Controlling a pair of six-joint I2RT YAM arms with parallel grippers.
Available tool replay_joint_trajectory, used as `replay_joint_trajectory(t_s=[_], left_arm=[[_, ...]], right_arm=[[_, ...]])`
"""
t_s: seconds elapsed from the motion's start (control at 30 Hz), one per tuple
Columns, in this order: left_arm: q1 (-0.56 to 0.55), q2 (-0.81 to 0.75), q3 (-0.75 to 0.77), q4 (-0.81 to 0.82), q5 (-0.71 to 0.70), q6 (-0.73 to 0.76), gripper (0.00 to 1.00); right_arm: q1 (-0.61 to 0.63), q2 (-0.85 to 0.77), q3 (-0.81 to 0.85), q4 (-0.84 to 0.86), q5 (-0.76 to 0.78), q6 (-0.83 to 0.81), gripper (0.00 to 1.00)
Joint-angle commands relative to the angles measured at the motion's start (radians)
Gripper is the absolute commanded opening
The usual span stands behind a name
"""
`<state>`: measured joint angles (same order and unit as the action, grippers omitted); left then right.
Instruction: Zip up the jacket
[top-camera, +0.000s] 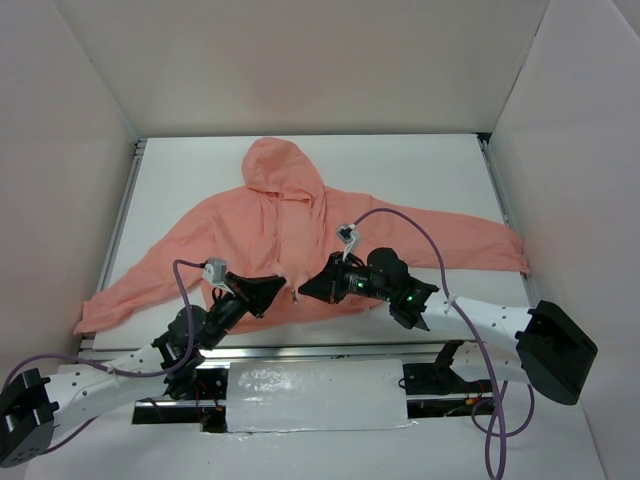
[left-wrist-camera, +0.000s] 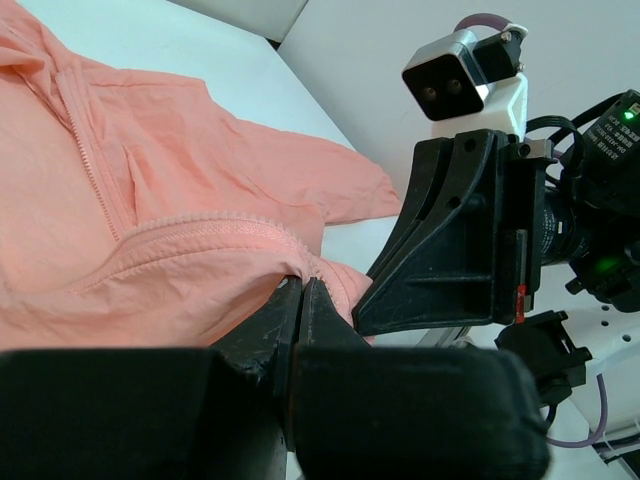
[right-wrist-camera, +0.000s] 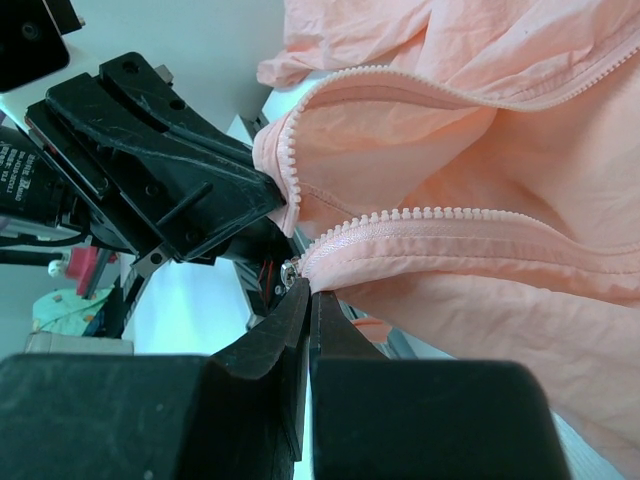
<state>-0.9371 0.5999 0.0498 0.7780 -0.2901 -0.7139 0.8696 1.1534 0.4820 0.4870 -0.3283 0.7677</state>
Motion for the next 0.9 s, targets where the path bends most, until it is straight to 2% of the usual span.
replay_joint_trajectory(t_s=[0.0, 0.87], left_arm=[[0.003, 0.009, -0.015, 0.066, -0.001, -0.007, 0.00], [0.003, 0.037, -0.019, 0.103, 0.026, -0.007, 0.00]], right_arm=[[-0.006, 0.002, 0.026, 0.058, -0.028, -0.011, 0.00], [-0.024, -0.004, 0.050, 0.013, 0.015, -0.027, 0.00]])
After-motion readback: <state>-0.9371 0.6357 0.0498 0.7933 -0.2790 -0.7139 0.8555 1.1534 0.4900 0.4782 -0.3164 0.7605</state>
